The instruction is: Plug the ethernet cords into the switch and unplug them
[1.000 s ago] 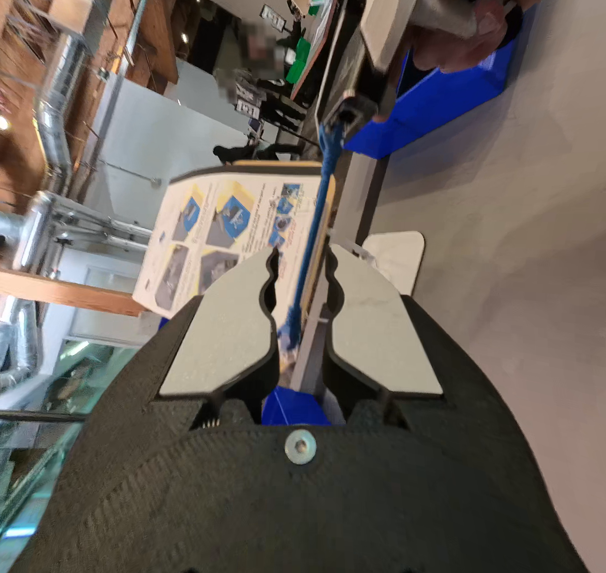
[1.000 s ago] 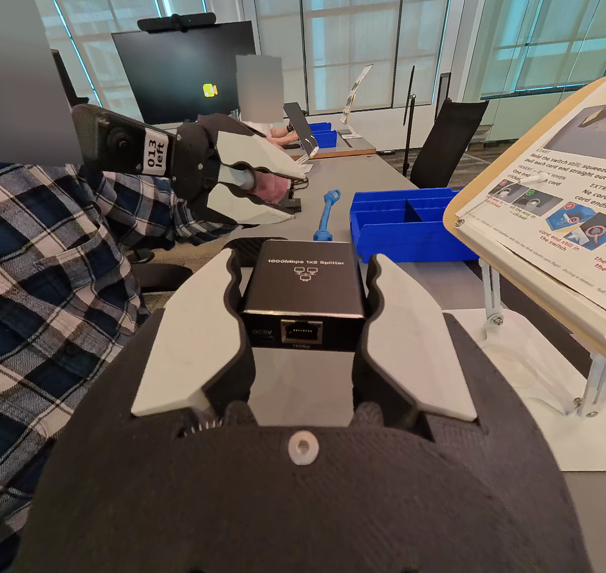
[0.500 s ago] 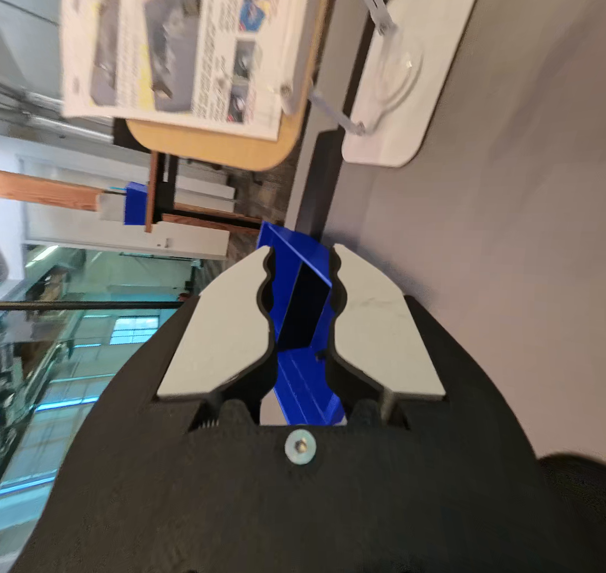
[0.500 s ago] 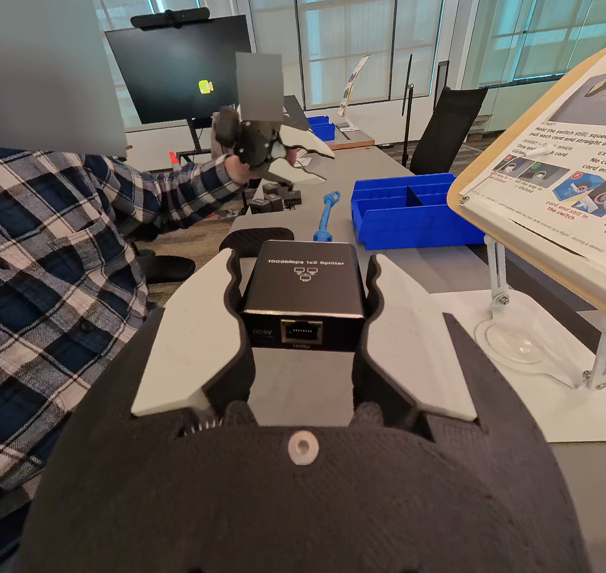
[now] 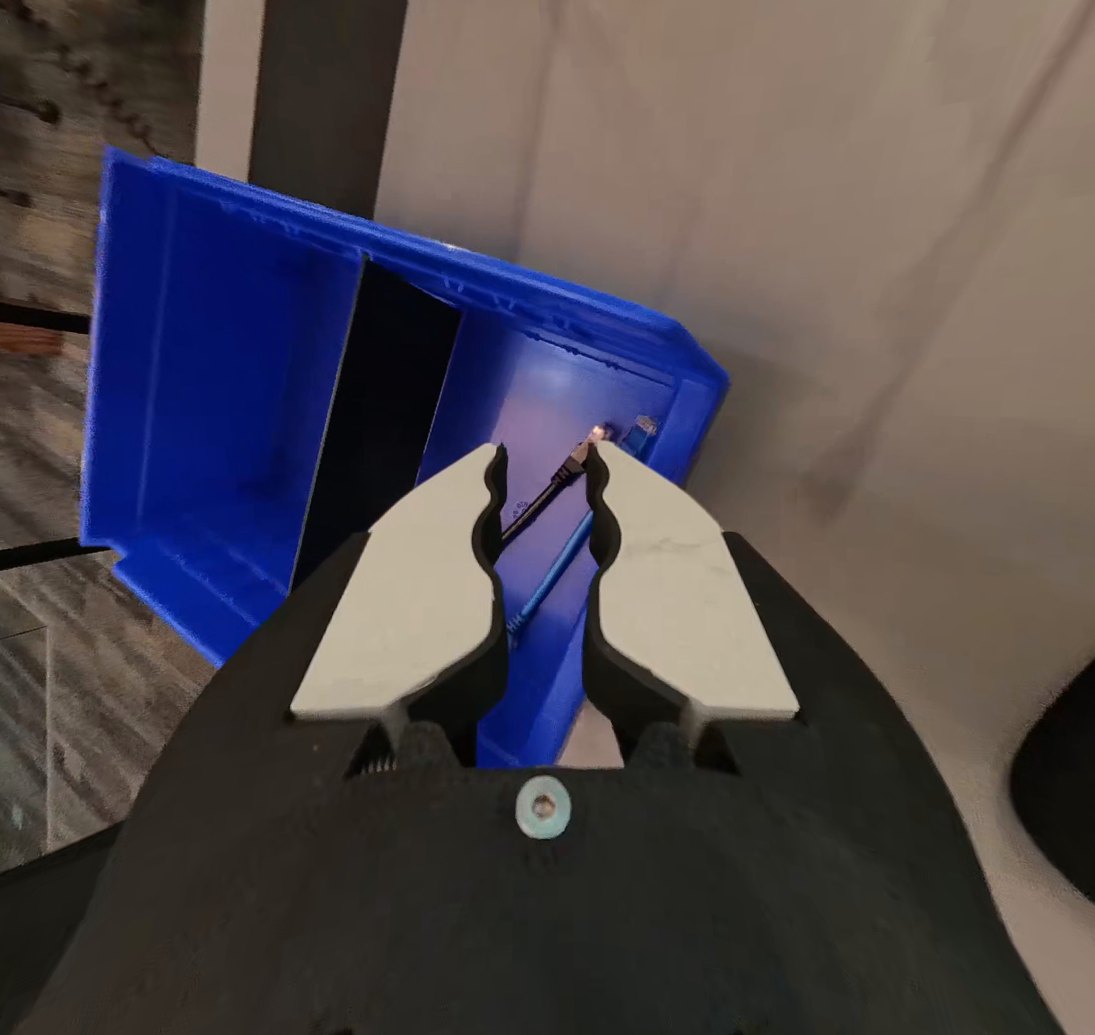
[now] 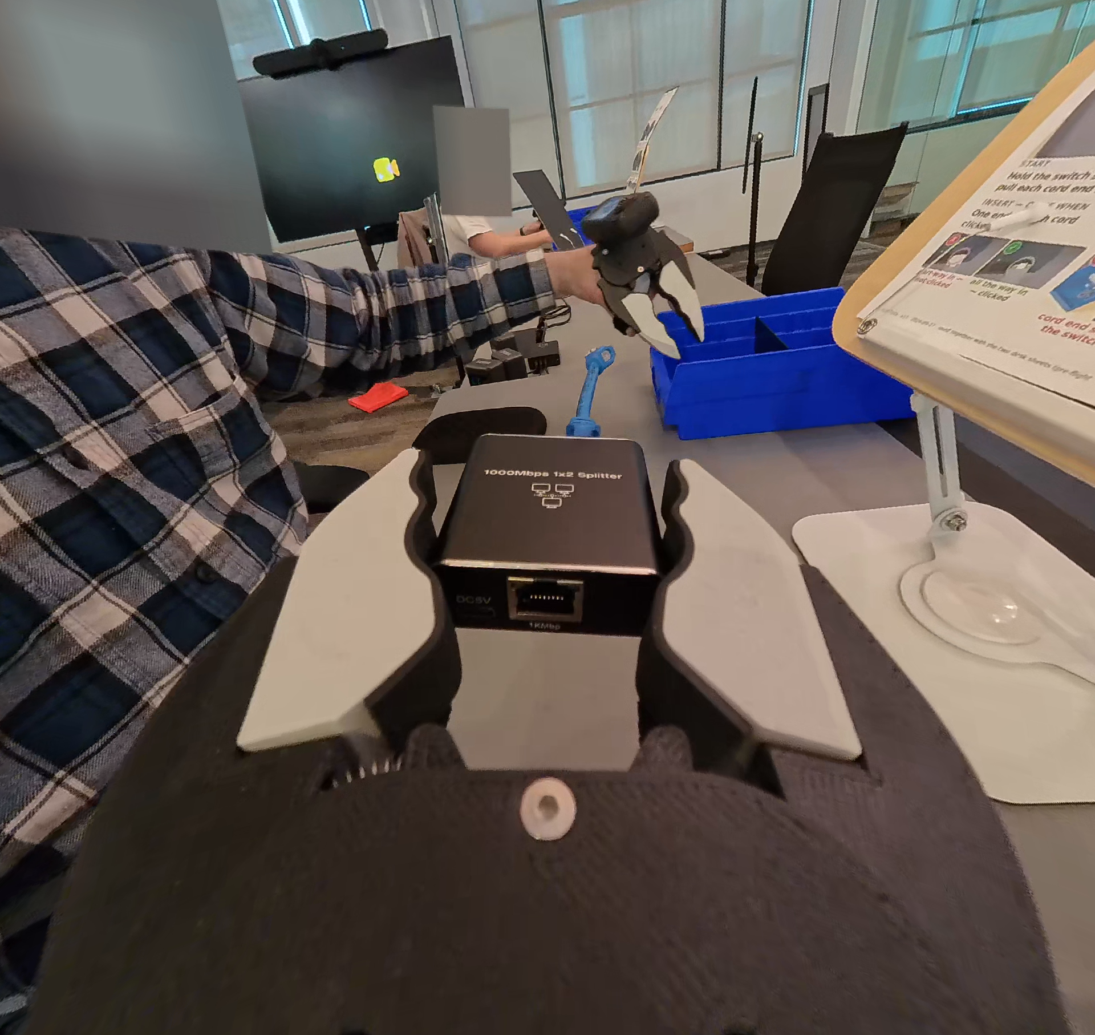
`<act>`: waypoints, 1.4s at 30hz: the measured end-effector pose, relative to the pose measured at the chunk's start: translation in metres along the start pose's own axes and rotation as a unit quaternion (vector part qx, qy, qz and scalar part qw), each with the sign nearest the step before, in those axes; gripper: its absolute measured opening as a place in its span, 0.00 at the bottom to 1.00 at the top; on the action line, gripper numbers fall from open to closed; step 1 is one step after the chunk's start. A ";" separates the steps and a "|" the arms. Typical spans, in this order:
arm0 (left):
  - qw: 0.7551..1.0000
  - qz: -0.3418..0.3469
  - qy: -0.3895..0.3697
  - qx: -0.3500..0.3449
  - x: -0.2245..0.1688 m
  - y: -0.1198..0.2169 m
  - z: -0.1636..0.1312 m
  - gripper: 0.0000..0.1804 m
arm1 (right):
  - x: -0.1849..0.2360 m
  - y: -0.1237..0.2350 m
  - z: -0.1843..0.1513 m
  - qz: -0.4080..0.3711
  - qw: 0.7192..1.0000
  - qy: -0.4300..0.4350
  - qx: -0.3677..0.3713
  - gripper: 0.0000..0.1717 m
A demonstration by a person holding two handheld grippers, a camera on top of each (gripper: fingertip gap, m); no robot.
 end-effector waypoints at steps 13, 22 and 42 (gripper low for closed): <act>0.976 -0.150 -0.089 0.132 -0.003 -0.062 -0.037 0.08 | -0.007 0.000 -0.022 -0.002 0.999 -0.036 -0.011 0.44; 0.960 -0.197 -0.129 0.152 -0.009 -0.080 -0.047 0.10 | -0.014 0.001 -0.038 -0.002 0.999 -0.053 -0.001 0.44; 0.984 -0.179 0.017 0.014 0.043 0.039 0.031 0.04 | -0.011 0.005 -0.032 0.002 0.999 -0.040 -0.003 0.44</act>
Point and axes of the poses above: each gripper's, where its closed fingertips meet, y back along the fingers, z out of its top, x = y × z across the jaws, the point moved 4 cm from there along y, back along the fingers, and after that the axes turned 5 degrees about z, right-handed, at the moved point
